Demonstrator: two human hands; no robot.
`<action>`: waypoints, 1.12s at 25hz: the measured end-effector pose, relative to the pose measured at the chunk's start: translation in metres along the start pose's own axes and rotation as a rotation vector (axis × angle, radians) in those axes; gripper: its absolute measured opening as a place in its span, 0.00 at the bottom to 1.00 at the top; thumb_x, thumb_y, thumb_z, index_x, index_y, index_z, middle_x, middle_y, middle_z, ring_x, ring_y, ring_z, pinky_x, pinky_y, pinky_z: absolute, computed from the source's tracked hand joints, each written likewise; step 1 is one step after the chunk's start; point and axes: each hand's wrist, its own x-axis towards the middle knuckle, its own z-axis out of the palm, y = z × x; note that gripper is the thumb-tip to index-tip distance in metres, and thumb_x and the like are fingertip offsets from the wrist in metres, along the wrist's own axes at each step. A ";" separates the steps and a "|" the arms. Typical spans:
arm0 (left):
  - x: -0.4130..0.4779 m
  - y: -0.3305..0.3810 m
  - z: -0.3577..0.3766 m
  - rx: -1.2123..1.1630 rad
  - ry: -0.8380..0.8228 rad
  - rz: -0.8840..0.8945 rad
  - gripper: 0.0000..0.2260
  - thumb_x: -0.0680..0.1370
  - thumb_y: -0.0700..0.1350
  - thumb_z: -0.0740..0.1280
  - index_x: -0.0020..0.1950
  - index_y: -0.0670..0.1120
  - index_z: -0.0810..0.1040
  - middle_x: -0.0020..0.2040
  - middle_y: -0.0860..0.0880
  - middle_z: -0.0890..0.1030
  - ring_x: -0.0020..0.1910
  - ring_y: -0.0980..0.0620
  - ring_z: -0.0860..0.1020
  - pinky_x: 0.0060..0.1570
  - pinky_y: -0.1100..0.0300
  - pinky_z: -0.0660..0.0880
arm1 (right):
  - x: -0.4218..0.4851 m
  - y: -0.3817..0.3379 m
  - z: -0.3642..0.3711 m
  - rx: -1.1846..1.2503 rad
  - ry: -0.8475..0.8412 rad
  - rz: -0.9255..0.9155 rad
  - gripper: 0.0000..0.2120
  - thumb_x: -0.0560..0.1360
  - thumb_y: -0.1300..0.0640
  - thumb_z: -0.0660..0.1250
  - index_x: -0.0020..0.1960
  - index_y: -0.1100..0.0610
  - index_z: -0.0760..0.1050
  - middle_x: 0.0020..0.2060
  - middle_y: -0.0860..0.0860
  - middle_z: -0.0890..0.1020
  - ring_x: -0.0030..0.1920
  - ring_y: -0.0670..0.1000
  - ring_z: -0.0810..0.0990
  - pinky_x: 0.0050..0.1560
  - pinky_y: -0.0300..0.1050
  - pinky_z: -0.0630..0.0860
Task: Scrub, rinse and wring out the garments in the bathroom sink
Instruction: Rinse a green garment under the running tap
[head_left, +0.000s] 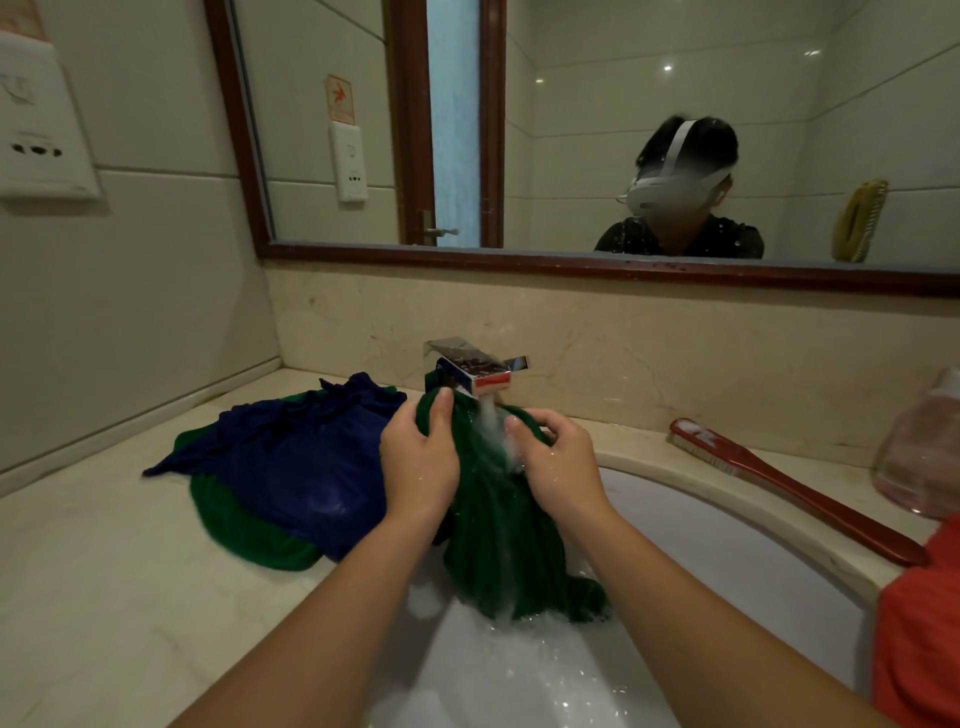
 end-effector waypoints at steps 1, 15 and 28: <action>0.000 0.001 -0.002 -0.016 0.035 0.019 0.16 0.83 0.54 0.64 0.44 0.44 0.79 0.38 0.48 0.81 0.35 0.59 0.78 0.32 0.69 0.72 | -0.001 0.002 0.005 -0.039 -0.025 -0.024 0.06 0.81 0.48 0.69 0.54 0.48 0.82 0.47 0.46 0.86 0.49 0.48 0.85 0.53 0.53 0.84; 0.005 -0.009 0.000 0.030 -0.087 -0.073 0.19 0.82 0.59 0.61 0.46 0.44 0.79 0.41 0.45 0.82 0.41 0.47 0.82 0.40 0.50 0.79 | -0.005 -0.004 -0.002 -0.065 0.001 -0.151 0.04 0.81 0.51 0.69 0.51 0.48 0.83 0.45 0.43 0.86 0.47 0.41 0.83 0.50 0.42 0.81; -0.002 -0.003 0.004 -0.111 -0.226 -0.131 0.14 0.84 0.55 0.62 0.50 0.47 0.82 0.43 0.47 0.85 0.42 0.51 0.84 0.38 0.57 0.81 | -0.008 0.001 0.001 -0.078 -0.018 -0.149 0.18 0.76 0.47 0.74 0.65 0.48 0.80 0.58 0.42 0.83 0.57 0.40 0.80 0.61 0.44 0.79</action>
